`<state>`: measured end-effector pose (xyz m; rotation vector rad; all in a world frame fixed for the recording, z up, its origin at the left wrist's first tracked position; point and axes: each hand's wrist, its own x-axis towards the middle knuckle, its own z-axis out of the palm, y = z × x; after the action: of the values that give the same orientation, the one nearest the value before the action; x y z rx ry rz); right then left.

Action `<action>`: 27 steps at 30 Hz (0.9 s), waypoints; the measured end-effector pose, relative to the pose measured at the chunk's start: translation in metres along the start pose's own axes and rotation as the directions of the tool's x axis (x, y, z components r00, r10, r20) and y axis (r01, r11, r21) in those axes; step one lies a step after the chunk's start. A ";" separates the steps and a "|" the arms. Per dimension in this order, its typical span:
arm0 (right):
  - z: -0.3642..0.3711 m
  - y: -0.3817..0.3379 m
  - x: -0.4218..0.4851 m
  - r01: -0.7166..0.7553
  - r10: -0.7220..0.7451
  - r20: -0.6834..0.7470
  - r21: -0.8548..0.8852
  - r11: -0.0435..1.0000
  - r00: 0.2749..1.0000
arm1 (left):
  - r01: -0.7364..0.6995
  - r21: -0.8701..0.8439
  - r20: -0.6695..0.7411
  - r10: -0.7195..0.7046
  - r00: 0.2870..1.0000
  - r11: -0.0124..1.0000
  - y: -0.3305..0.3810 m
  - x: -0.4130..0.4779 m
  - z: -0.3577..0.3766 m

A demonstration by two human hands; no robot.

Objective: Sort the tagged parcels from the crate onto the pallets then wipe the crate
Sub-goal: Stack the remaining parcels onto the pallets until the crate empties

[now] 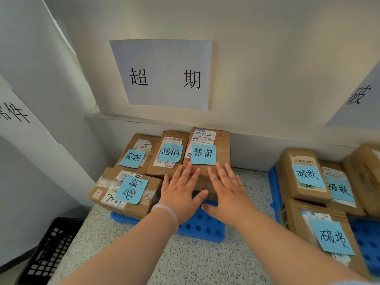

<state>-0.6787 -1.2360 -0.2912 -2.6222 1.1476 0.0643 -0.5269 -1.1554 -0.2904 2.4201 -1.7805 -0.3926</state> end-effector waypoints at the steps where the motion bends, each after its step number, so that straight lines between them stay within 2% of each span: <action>1: 0.000 0.001 0.005 -0.001 0.001 0.004 0.000 1.000 1.000 | 0.005 -0.004 0.000 -0.005 1.000 1.000 0.000 0.004 -0.001; 8: 0.004 0.002 0.016 -0.003 0.003 0.008 -0.010 1.000 1.000 | 0.002 0.009 -0.015 -0.002 1.000 1.000 -0.001 0.010 0.001; 15: -0.007 -0.002 -0.019 -0.020 0.019 -0.102 -0.003 1.000 0.995 | -0.032 0.086 -0.061 0.037 0.997 0.996 0.003 -0.007 -0.005; 22: -0.002 -0.012 -0.125 -0.151 0.150 -0.142 0.001 0.989 0.979 | -0.200 0.106 -0.033 0.204 0.978 0.974 0.037 -0.070 -0.007; 27: 0.010 -0.030 -0.202 -0.279 0.277 -0.255 0.031 0.960 0.926 | -0.354 0.122 -0.021 0.359 0.933 0.927 0.060 -0.123 -0.004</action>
<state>-0.7943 -1.0698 -0.2634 -2.5056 1.6041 -0.2232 -0.6149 -1.0571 -0.2551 2.0843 -2.2210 -0.2009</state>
